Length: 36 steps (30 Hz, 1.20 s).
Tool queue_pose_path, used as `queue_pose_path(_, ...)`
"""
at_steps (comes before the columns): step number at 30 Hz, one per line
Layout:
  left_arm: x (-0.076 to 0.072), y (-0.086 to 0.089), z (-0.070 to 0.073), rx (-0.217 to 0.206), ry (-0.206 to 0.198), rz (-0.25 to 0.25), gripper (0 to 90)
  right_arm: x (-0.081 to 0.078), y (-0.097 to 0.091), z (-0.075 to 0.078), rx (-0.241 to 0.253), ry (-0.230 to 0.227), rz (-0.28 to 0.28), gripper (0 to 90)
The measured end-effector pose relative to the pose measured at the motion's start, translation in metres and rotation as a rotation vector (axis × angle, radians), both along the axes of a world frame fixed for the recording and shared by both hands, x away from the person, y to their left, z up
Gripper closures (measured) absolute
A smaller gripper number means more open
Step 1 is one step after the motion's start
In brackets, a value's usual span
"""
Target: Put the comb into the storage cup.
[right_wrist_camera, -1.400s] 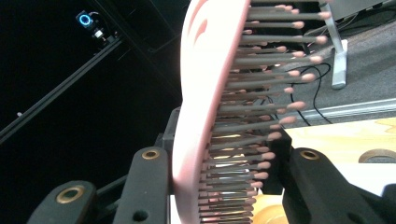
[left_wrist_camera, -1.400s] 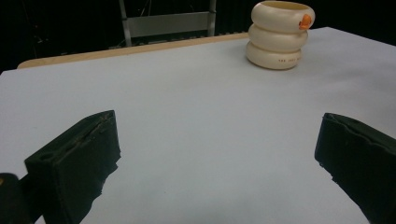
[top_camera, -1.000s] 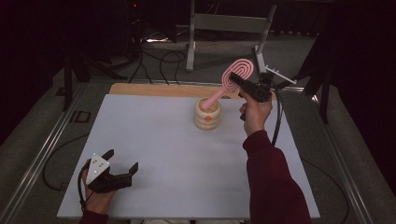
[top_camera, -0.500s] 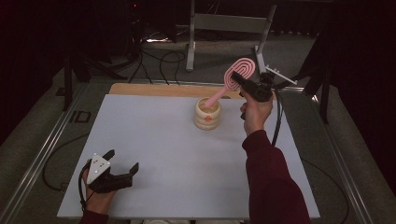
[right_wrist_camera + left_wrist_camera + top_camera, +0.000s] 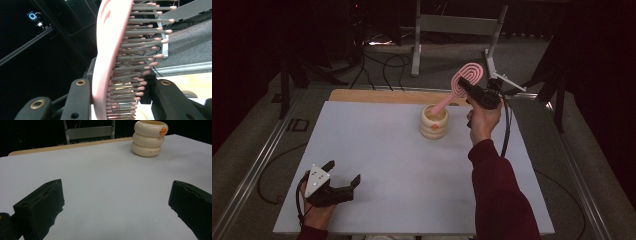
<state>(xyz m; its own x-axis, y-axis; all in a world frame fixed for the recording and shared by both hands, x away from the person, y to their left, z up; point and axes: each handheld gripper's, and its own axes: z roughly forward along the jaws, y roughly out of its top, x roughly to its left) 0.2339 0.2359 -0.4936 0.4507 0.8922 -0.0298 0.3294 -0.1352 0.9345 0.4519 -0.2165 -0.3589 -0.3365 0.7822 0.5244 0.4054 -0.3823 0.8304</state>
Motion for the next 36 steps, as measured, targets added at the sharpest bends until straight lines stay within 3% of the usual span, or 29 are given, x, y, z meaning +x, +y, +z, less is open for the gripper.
queue_pose_path(36, 0.000, -0.002, -0.001, 0.005, 0.005, -0.007, 0.9, 0.008, 0.008, -0.016, -0.043, 0.006, -0.016, 64.0)
